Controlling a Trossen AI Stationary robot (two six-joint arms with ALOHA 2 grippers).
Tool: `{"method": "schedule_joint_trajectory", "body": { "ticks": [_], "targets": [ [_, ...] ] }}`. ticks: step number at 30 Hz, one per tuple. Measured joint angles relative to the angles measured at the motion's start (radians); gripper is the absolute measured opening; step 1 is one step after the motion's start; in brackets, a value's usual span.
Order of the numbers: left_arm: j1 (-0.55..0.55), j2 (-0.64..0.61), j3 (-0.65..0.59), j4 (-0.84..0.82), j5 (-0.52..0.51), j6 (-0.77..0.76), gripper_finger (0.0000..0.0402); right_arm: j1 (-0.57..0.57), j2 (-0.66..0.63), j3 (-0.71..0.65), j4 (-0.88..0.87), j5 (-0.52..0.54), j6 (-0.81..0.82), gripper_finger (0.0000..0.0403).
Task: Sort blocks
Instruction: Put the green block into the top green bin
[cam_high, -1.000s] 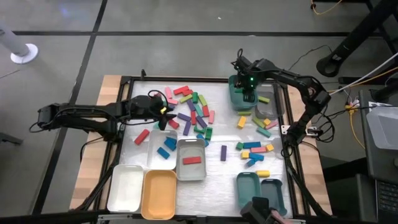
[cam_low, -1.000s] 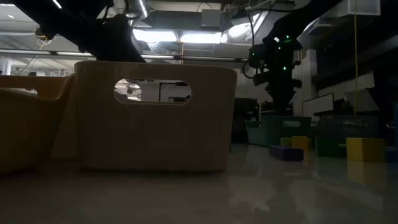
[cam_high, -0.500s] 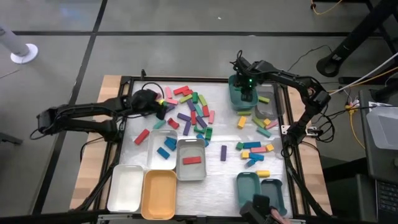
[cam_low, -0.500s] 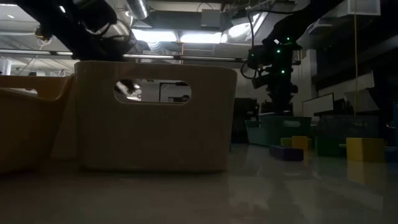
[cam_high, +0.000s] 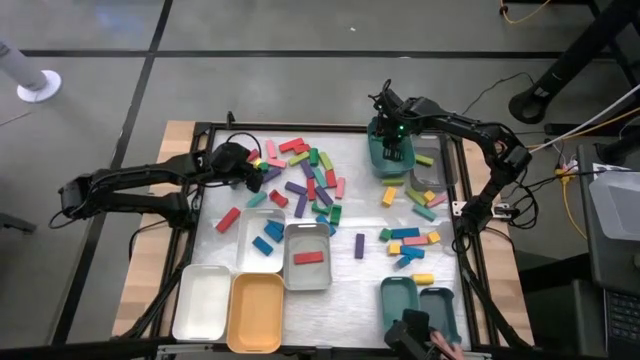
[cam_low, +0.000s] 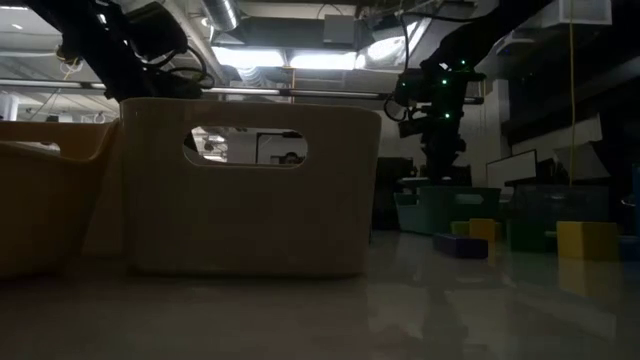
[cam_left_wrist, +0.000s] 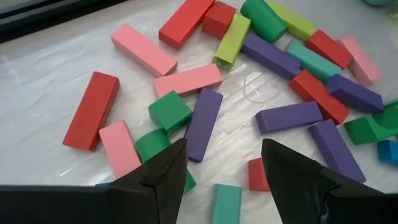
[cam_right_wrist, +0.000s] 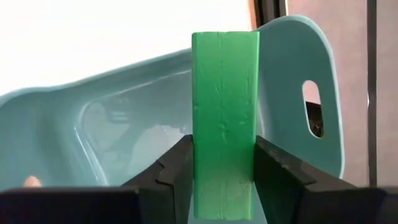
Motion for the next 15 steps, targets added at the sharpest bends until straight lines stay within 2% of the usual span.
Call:
{"method": "schedule_joint_trajectory", "body": {
  "ticks": [9, 11, 15],
  "targets": [
    [0.000, 0.000, 0.000, -0.004, 0.000, 0.000, 0.0194, 0.000, 0.000, 0.000, -0.011, -0.007, 0.001, 0.0147],
    [0.000, 0.000, 0.000, -0.008, 0.000, 0.000, 0.0194, 0.000, 0.000, 0.000, -0.016, -0.007, 0.013, 0.0162],
    [0.000, 0.000, 0.001, -0.021, 0.001, -0.005, 0.0194, 0.000, 0.000, -0.012, -0.007, 0.011, 0.050, 0.0220]
  ]
}}
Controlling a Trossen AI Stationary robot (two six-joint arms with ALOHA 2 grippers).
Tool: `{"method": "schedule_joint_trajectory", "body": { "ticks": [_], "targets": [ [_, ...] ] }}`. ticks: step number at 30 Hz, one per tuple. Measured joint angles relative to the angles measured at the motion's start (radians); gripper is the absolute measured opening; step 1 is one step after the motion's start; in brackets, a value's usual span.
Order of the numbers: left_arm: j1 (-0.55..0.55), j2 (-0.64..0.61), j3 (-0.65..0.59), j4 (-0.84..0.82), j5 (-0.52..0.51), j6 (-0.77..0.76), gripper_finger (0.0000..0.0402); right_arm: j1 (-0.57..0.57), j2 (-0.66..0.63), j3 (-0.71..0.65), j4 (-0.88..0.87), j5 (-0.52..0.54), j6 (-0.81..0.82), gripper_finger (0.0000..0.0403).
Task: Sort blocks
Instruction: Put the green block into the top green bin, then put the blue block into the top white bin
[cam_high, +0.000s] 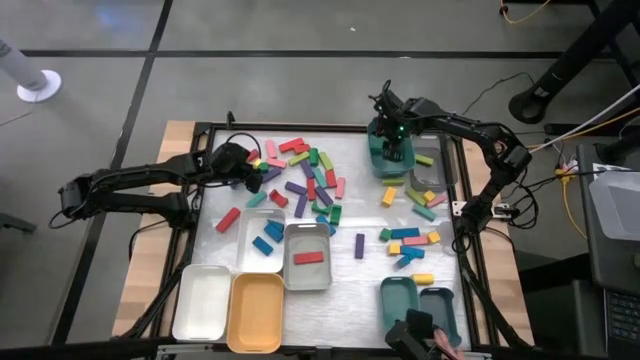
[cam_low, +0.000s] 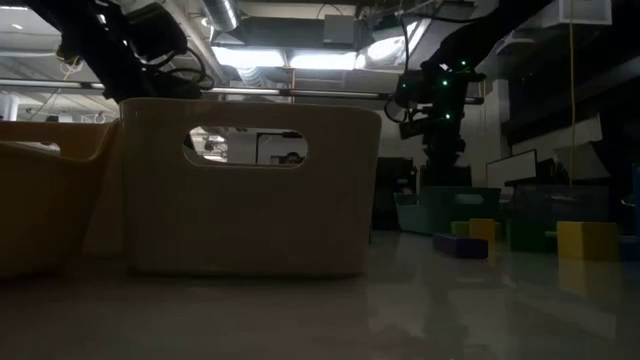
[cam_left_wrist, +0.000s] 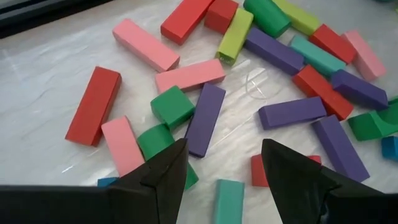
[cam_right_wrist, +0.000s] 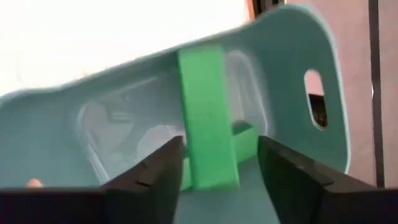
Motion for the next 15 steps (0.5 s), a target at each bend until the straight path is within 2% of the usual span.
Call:
{"method": "schedule_joint_trajectory", "body": {
  "ticks": [4, 7, 12, 15],
  "targets": [
    [0.000, -0.007, 0.001, -0.061, 0.000, -0.059, 0.0194, 0.000, 0.000, -0.005, -0.001, 0.018, 0.008, 0.0272],
    [0.000, -0.013, 0.001, -0.138, 0.000, -0.108, 0.0194, 0.000, 0.000, -0.005, -0.002, 0.023, 0.008, 0.0294],
    [0.000, -0.011, 0.001, -0.286, -0.001, -0.196, 0.0194, 0.000, 0.000, -0.005, -0.001, 0.024, 0.009, 0.0304],
    [0.000, -0.011, 0.001, -0.339, -0.044, -0.225, 0.0194, 0.000, 0.000, -0.005, -0.001, 0.024, 0.009, 0.0302]
  ]
}}
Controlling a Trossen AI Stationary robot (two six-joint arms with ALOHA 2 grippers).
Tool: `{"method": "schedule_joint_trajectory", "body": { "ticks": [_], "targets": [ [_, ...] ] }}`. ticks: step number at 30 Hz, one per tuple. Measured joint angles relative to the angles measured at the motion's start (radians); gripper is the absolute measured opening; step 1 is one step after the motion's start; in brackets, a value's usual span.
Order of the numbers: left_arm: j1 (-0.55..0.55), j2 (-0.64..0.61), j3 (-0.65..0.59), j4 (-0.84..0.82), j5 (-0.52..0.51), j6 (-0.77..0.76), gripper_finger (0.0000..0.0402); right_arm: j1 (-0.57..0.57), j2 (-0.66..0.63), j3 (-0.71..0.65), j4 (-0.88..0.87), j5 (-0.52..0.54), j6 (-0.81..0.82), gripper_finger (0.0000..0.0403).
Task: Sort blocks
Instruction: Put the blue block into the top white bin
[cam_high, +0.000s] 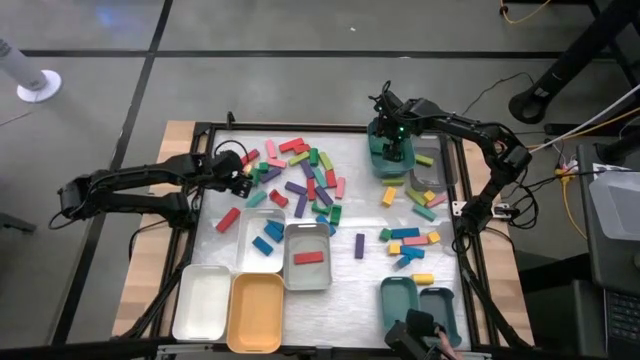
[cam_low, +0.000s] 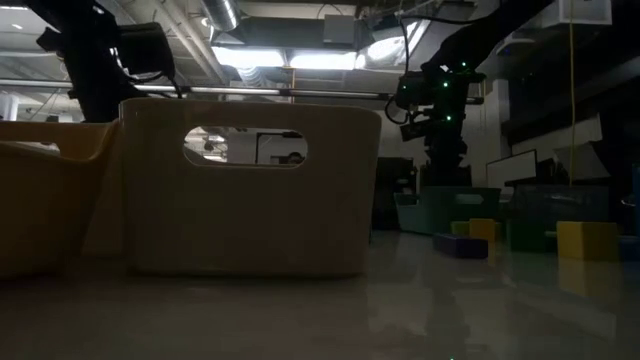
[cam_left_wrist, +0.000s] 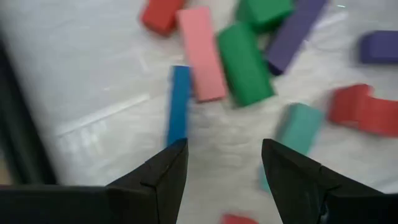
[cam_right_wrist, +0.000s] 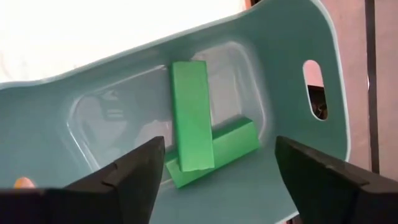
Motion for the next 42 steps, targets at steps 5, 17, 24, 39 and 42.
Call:
{"method": "schedule_joint_trajectory", "body": {
  "ticks": [5, 17, 24, 39, 42],
  "targets": [
    [0.000, 0.000, 0.000, -0.006, -0.107, -0.001, 0.0194, 0.000, 0.000, 0.000, 0.000, 0.000, 0.000, 0.0299],
    [0.000, 0.016, -0.109, 0.077, -0.129, -0.008, 0.0194, 0.001, -0.016, 0.000, -0.001, -0.008, 0.001, 0.0298],
    [0.000, 0.058, -0.129, 0.115, -0.133, 0.000, 0.0194, 0.001, -0.097, 0.000, 0.003, -0.009, 0.002, 0.0298],
    [0.000, 0.252, -0.126, 0.233, -0.132, 0.048, 0.0124, 0.001, -0.233, 0.000, 0.031, -0.302, 0.149, 0.0298],
    [-0.001, 0.246, -0.126, 0.237, -0.120, 0.047, 0.0074, 0.001, -0.235, 0.000, 0.034, -0.427, 0.164, 0.0298]
  ]
}}
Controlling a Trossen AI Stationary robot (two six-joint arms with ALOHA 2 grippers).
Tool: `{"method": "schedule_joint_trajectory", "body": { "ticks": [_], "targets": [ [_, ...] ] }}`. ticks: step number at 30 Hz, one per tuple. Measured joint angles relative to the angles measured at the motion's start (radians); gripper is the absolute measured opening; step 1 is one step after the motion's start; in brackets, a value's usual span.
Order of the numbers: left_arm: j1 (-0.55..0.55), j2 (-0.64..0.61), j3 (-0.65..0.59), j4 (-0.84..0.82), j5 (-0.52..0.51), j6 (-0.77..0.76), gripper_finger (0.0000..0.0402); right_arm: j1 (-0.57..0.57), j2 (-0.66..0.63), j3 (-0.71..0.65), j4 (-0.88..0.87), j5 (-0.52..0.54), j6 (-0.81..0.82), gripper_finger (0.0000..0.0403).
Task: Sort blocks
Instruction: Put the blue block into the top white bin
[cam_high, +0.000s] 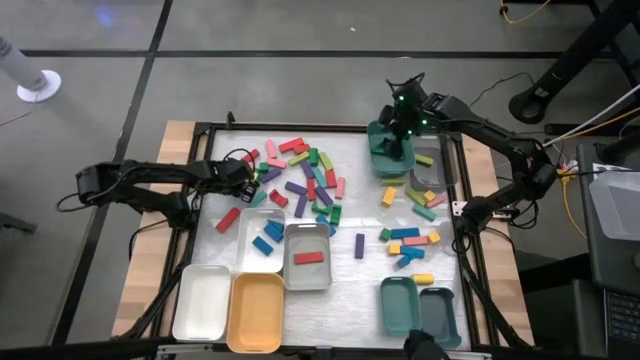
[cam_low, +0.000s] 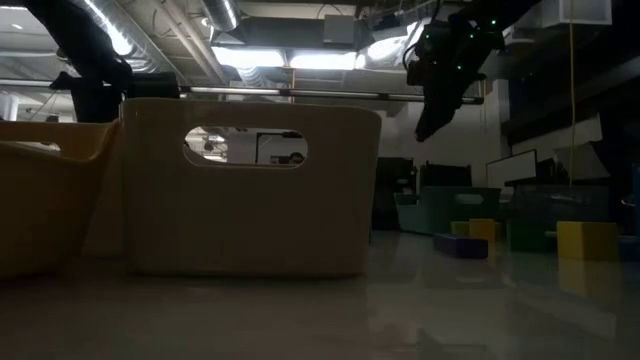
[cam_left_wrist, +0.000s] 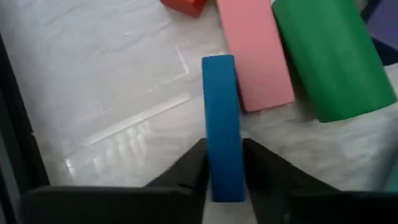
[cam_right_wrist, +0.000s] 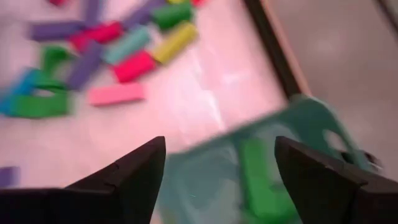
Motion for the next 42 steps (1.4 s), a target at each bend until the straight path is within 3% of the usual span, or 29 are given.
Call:
{"method": "schedule_joint_trajectory", "body": {
  "ticks": [3, 13, 17, 22, 28, 35, 39, 42],
  "targets": [
    [0.000, -0.014, 0.006, -0.013, -0.001, -0.001, 0.0037, 0.000, 0.000, 0.000, 0.008, -0.094, 0.001, 0.0298],
    [0.000, -0.125, 0.103, -0.031, 0.044, 0.038, 0.0043, 0.115, 0.005, -0.002, 0.018, -0.129, -0.099, 0.0298],
    [-0.003, -0.197, 0.167, -0.064, 0.113, 0.067, 0.0040, 0.203, 0.005, -0.022, 0.026, -0.098, -0.228, 0.0298],
    [-0.045, -0.286, 0.220, -0.054, 0.236, 0.084, 0.0040, 0.310, 0.005, -0.076, 0.097, 0.037, -0.340, 0.0298],
    [-0.213, -0.332, 0.224, -0.026, 0.383, 0.074, 0.0044, 0.388, 0.006, -0.185, 0.272, 0.140, -0.415, 0.0298],
    [-0.482, -0.290, 0.224, 0.026, 0.391, 0.036, 0.0049, 0.406, 0.006, -0.287, 0.453, 0.150, -0.431, 0.0298],
    [-0.601, -0.249, 0.224, 0.063, 0.390, -0.001, 0.0053, 0.406, 0.008, -0.317, 0.504, 0.149, -0.335, 0.0298],
    [-0.659, -0.215, 0.224, 0.067, 0.387, -0.057, 0.0050, 0.406, 0.033, -0.318, 0.547, 0.150, -0.175, 0.0298]
  ]
}}
